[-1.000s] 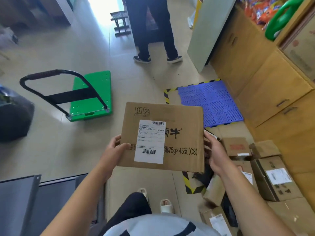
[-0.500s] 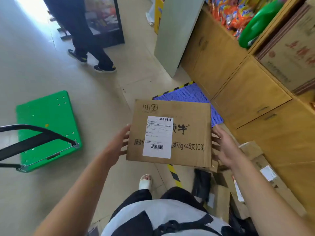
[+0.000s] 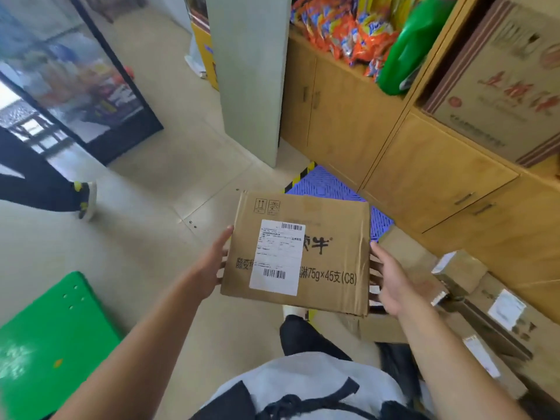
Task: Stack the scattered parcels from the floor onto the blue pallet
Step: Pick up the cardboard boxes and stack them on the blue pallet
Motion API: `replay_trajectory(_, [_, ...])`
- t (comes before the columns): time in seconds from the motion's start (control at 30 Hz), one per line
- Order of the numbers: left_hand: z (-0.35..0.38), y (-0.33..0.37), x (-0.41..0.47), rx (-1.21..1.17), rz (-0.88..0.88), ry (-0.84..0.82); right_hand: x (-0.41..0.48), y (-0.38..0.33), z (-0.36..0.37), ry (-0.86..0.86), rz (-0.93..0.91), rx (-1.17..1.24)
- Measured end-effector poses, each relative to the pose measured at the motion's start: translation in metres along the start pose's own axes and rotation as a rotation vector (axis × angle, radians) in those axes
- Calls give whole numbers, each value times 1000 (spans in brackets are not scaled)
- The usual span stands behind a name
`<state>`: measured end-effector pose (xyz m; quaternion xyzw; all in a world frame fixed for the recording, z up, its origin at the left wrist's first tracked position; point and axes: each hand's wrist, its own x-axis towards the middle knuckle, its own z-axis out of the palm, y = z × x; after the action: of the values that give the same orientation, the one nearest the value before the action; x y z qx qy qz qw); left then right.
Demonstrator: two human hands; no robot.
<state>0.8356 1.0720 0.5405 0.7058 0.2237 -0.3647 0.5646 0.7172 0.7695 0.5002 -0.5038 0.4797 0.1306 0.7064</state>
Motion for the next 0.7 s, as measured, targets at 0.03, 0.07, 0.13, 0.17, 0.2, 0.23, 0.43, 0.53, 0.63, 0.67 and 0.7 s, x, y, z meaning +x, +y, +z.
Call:
replay_trajectory(0.03, [0,17,13,23,-12,5,10,-8,7,19,11,20])
replay_trajectory(0.07, [-1,34,26,49,-10,3,19,-16,15,25,11,39])
replay_trajectory(0.13, [-1,70,56,101,0,-24,40,-38,29,53,-8,68])
replay_trajectory(0.17, [-1,86,70,113,0,-35,49,-48,34,78,-13,85])
replay_trajectory(0.2, [-1,100,83,121,-4,-48,58,-59,40,99,-13,95])
replay_trajectory(0.23, [-2,114,96,132,-9,-66,65,-67,46,117,0,103])
replay_trajectory(0.43, [-1,178,187,191,-27,-188,117,-108,83,186,17,145])
replay_trajectory(0.53, [-1,207,244,240,-60,-256,154,-122,110,286,18,216])
replay_trajectory(0.63, [4,234,302,321,-92,-319,184,-135,139,355,66,333])
replay_trajectory(0.67, [7,241,319,347,-103,-330,197,-135,144,360,77,371])
replay_trajectory(0.7, [11,248,335,360,-107,-339,211,-134,147,365,81,403])
